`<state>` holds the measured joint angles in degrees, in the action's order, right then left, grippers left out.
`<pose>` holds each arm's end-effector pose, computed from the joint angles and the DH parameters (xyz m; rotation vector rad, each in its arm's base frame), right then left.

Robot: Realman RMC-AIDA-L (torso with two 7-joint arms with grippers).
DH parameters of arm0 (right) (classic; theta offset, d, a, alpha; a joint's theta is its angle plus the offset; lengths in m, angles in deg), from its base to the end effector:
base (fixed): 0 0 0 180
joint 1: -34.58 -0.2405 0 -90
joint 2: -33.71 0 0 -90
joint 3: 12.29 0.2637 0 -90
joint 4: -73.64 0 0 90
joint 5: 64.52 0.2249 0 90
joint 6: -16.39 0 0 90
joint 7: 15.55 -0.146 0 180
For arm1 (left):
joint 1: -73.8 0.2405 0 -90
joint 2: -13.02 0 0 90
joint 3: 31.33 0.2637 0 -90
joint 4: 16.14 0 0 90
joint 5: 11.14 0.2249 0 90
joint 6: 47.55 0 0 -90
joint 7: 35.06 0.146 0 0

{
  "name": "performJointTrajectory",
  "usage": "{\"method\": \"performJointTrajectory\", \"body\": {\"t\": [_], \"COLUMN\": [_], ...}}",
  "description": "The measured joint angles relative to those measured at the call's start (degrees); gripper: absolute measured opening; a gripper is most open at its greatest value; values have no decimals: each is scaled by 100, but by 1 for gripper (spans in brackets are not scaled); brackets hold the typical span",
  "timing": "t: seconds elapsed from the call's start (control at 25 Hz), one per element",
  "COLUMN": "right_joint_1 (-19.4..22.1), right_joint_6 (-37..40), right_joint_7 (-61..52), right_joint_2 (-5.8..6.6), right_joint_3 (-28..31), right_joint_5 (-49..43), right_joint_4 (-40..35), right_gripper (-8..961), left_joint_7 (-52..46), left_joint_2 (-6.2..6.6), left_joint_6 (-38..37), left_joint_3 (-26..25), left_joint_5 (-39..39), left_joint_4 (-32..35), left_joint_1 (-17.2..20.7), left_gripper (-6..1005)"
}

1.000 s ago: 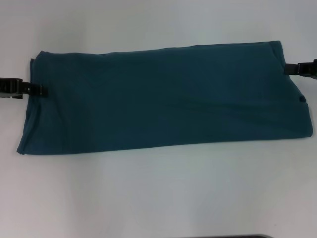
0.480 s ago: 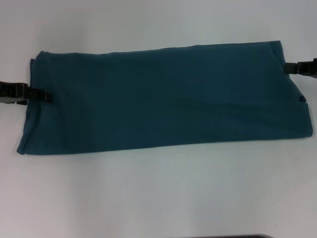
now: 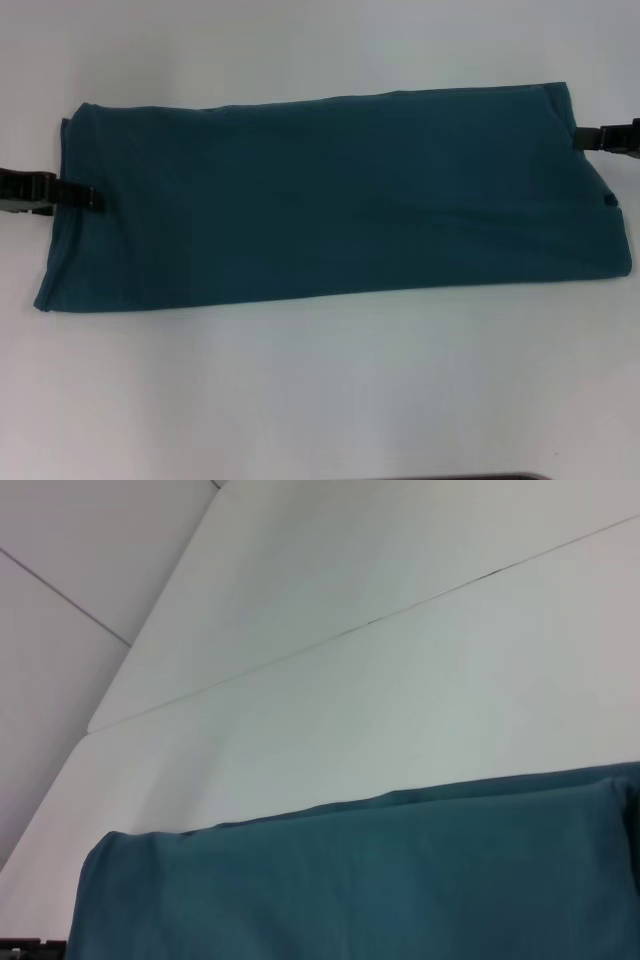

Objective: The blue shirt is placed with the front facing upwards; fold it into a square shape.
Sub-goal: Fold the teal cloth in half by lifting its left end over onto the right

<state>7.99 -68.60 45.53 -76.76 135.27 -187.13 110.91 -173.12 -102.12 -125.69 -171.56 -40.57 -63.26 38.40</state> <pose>0.3542 0.3418 0.0684 -2.2234 1.5978 0.5930 -0.3324 0.3826 0.0464 -2.1536 -1.6225 0.0523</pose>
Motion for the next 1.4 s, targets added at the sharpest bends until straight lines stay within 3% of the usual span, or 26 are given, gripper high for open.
{"method": "performJointTrajectory", "body": {"t": [1.04, 1.4], "right_joint_1": [19, 1], "right_joint_6": [4, 17], "right_joint_7": [4, 0], "right_joint_2": [9, 9], "right_joint_3": [3, 0], "right_joint_5": [0, 0], "right_joint_4": [0, -1], "right_gripper": [6, 7], "left_joint_7": [63, 29], "left_joint_2": [-45, 30], "left_joint_6": [-328, -211], "left_joint_3": [118, 115], "left_joint_5": [-41, 3], "left_joint_4": [-54, -60], "left_joint_1": [-200, -165], "left_gripper": [846, 846]}}
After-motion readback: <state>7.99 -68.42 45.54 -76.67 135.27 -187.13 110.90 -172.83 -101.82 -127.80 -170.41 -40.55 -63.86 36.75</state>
